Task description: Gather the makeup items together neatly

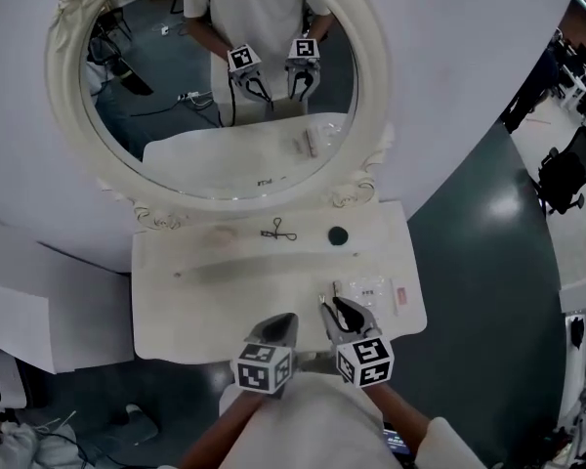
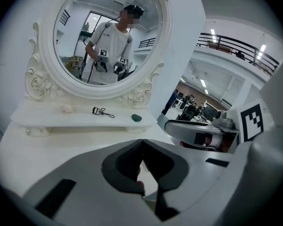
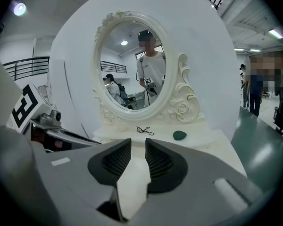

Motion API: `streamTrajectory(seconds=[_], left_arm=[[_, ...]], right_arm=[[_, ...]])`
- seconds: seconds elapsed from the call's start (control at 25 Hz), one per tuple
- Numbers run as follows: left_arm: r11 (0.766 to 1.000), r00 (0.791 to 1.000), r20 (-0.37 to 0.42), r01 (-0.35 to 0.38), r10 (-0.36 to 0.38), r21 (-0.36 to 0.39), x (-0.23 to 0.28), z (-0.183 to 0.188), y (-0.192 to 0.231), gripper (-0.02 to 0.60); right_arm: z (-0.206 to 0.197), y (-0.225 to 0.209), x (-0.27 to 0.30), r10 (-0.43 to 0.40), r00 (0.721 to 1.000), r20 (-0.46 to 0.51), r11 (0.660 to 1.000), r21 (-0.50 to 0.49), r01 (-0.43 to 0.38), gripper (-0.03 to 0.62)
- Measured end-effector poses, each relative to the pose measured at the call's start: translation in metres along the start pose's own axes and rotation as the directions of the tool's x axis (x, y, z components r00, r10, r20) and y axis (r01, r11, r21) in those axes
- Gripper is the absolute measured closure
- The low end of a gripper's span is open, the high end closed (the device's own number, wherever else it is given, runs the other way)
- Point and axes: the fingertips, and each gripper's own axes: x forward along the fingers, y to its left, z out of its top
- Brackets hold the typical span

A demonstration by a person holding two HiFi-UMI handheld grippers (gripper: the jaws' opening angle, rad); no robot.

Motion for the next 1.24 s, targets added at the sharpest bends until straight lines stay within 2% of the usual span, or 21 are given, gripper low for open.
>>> streamTrajectory(seconds=[0.16,0.36,0.64,0.92,1.24], left_arm=[[1.0,0.999,0.031,-0.007,0.006,0.012,-0.011,0.005,0.0,0.572],[0.999,0.999,0.038,-0.024,0.023,0.028,-0.024,0.0,0.003,0.572],[0.998,0.996,0.062,-0.062,0.061,0.015,-0.033,-0.003,0.01,0.572],[0.997,0.994,0.077,-0.079,0.078,0.016,-0.036,-0.002,0.009,0.572],[0.995,0.992,0.082,-0.097,0.097,-0.005,-0.039,-0.002,0.017,0.572]], right_arm=[[0.007,0.02,-0.001,0.031,0.999,0.019,0.999,-0.011,-0.031,0.51],[0.011,0.036,-0.006,0.021,0.998,0.067,0.999,-0.048,-0.017,0.551],[0.013,0.058,-0.007,0.042,0.994,0.105,0.996,-0.081,-0.034,0.551],[0.013,0.067,-0.006,0.08,0.991,0.104,0.992,-0.109,-0.069,0.556],[0.014,0.07,-0.001,0.084,0.991,0.102,0.99,-0.122,-0.071,0.56]])
